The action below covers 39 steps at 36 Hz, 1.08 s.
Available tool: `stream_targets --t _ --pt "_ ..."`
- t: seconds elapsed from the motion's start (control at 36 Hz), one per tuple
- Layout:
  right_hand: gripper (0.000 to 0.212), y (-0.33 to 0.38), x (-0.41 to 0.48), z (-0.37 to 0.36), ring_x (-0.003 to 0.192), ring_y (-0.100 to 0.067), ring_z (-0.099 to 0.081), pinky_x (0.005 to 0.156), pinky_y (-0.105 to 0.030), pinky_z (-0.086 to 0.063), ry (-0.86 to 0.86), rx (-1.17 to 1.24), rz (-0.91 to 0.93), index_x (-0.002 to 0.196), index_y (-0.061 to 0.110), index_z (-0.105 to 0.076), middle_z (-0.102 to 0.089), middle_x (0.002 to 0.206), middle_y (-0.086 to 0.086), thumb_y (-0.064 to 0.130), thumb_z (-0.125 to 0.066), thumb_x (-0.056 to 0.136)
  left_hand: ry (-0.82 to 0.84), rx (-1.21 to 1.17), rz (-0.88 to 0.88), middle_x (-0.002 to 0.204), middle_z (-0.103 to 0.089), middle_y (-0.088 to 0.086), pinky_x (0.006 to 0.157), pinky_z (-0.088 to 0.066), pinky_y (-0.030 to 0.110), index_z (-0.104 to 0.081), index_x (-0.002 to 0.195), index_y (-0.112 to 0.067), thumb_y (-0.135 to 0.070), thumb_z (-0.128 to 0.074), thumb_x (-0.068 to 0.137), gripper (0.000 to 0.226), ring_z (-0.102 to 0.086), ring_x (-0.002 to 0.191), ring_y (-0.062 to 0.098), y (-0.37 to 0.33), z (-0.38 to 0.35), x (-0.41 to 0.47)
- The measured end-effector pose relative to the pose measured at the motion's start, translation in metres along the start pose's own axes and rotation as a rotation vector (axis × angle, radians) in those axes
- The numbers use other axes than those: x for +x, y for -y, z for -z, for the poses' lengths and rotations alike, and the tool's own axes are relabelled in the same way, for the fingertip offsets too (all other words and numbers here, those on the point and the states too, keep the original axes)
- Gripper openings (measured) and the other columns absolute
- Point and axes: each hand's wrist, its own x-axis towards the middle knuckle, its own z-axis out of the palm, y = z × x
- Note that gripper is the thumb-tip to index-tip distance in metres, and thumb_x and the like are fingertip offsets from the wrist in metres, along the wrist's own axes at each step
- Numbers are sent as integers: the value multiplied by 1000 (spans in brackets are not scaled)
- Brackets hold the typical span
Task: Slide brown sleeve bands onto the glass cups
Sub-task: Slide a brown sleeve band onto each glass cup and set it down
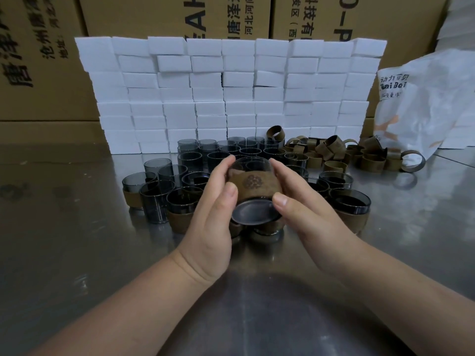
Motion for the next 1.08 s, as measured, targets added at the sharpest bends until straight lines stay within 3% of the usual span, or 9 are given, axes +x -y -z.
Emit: stream_targets --t 0.14,0.28,0.36,0.44,0.58,0.75,0.89,1.0,1.08 --pt "59 -1 0 -2 102 1 -59 81 -13 -47 20 34 22 132 27 -40 -54 128 3 26 -53 75 6 -13 18 123 -57 0 99 -42 35 -44 123 -23 -49 -42 71 58 -54 116 15 -2 0 2" --pt "51 -1 0 -1 115 -4 -55 81 -12 -46 41 85 21 121 38 -43 -48 136 1 24 -56 74 33 -10 64 105 -59 -17 57 -47 24 -45 116 -35 -56 -44 63 57 -60 88 7 -5 0 1" --pt "57 -1 0 -1 110 7 -55 79 -7 -45 50 103 20 124 42 -39 -47 135 7 22 -56 73 30 -7 66 113 -58 -11 80 -52 33 -44 117 -33 -53 -49 65 56 -59 103 10 -7 -2 1" --pt "57 0 -1 -1 108 12 -53 80 -5 -42 77 83 34 125 45 -36 -45 134 9 22 -54 76 33 11 71 122 -55 0 100 -42 49 -42 120 -33 -51 -50 67 56 -55 115 19 -12 -3 0" --pt "53 1 -2 -2 107 5 -57 80 -7 -44 104 109 40 124 39 -40 -47 134 2 18 -53 77 7 35 56 121 -54 6 98 -45 46 -44 115 -33 -49 -49 68 50 -56 111 21 -14 -3 0" --pt "49 0 -2 -1 101 9 -58 78 -7 -44 109 90 44 121 41 -41 -49 129 3 21 -52 78 -6 24 56 109 -55 -4 83 -52 31 -46 108 -34 -37 -43 78 30 -60 99 11 -8 -1 1" --pt "46 0 -2 -1 99 17 -55 76 -4 -43 109 84 54 120 41 -41 -49 124 7 21 -51 79 -9 10 45 105 -55 -7 74 -52 26 -46 105 -34 -40 -44 78 29 -60 93 7 -6 0 1" --pt "43 -2 -2 -1 97 19 -55 75 -4 -44 97 67 53 118 41 -43 -56 112 21 23 -52 81 -7 -8 52 109 -56 6 63 -50 23 -45 104 -30 -40 -44 78 28 -59 87 10 -7 -2 0" --pt "41 -2 -1 -1 97 11 -60 75 -8 -46 86 77 40 117 42 -46 -60 107 22 25 -54 80 -14 -6 53 104 -56 5 63 -49 24 -45 102 -29 -37 -41 79 24 -58 85 11 -9 -2 0"
